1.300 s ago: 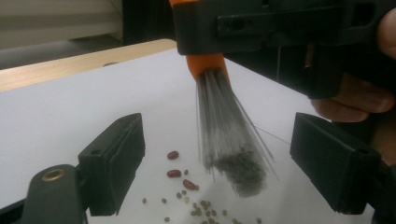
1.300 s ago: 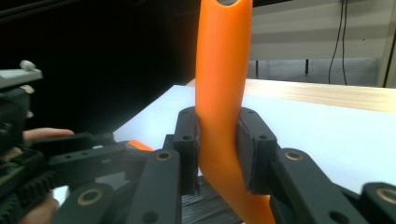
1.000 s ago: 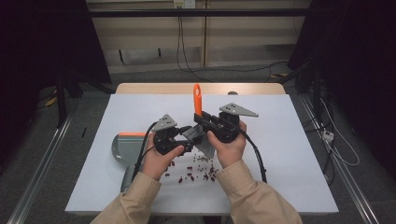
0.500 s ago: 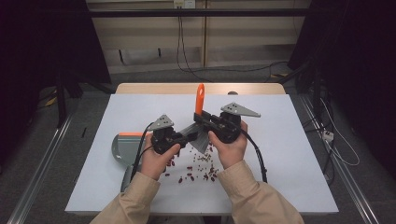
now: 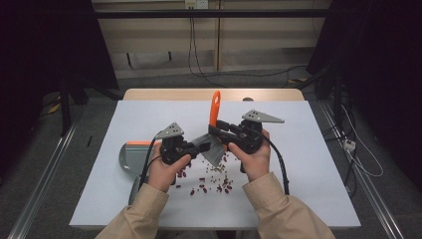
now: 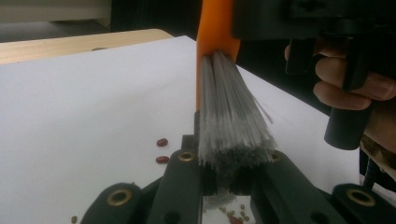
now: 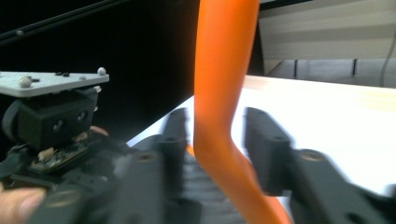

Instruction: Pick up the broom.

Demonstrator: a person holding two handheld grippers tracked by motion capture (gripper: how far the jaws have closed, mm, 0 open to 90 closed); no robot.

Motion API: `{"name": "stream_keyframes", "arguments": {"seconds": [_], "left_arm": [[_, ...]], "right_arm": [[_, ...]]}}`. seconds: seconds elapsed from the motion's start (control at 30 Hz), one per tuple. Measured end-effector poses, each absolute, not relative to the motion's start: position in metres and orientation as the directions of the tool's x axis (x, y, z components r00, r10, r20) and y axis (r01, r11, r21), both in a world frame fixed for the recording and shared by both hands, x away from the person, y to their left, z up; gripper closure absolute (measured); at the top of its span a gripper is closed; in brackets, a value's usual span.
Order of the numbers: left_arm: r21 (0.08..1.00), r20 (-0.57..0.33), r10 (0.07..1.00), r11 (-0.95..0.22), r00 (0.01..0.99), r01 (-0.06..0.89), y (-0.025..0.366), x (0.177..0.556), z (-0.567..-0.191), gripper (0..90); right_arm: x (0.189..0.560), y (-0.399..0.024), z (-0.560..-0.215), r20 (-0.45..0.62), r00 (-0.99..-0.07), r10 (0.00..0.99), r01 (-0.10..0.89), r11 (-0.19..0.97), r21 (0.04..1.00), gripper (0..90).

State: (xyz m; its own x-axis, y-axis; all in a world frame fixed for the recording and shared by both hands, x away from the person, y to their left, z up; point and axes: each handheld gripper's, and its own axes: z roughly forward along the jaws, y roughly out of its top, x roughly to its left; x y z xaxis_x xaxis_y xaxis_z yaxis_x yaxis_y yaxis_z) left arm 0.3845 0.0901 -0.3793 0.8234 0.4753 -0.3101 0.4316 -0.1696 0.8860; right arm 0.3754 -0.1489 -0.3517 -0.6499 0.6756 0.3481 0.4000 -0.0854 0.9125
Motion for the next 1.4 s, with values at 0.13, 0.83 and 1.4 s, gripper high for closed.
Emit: {"name": "stream_keyframes", "arguments": {"seconds": [0.13, 0.83, 1.4], "left_arm": [[0.889, -0.311, 0.474, -0.162, 0.824, 0.429, 0.092, 0.385, -0.379, 85.0], [0.889, -0.332, 0.394, -0.173, 0.857, 0.424, 0.086, 0.384, -0.379, 85.0], [0.903, -0.316, 0.322, -0.186, 0.892, 0.387, 0.081, 0.385, -0.377, 84.3]], "right_arm": [[0.374, -0.159, -0.353, 0.312, -0.672, 0.671, 0.365, -0.067, 0.929, 38.8], [0.386, -0.176, -0.378, 0.363, -0.769, 0.526, 0.381, -0.080, 0.921, 35.1], [0.390, -0.180, -0.384, 0.402, -0.833, 0.381, 0.425, -0.026, 0.905, 59.6]]}}
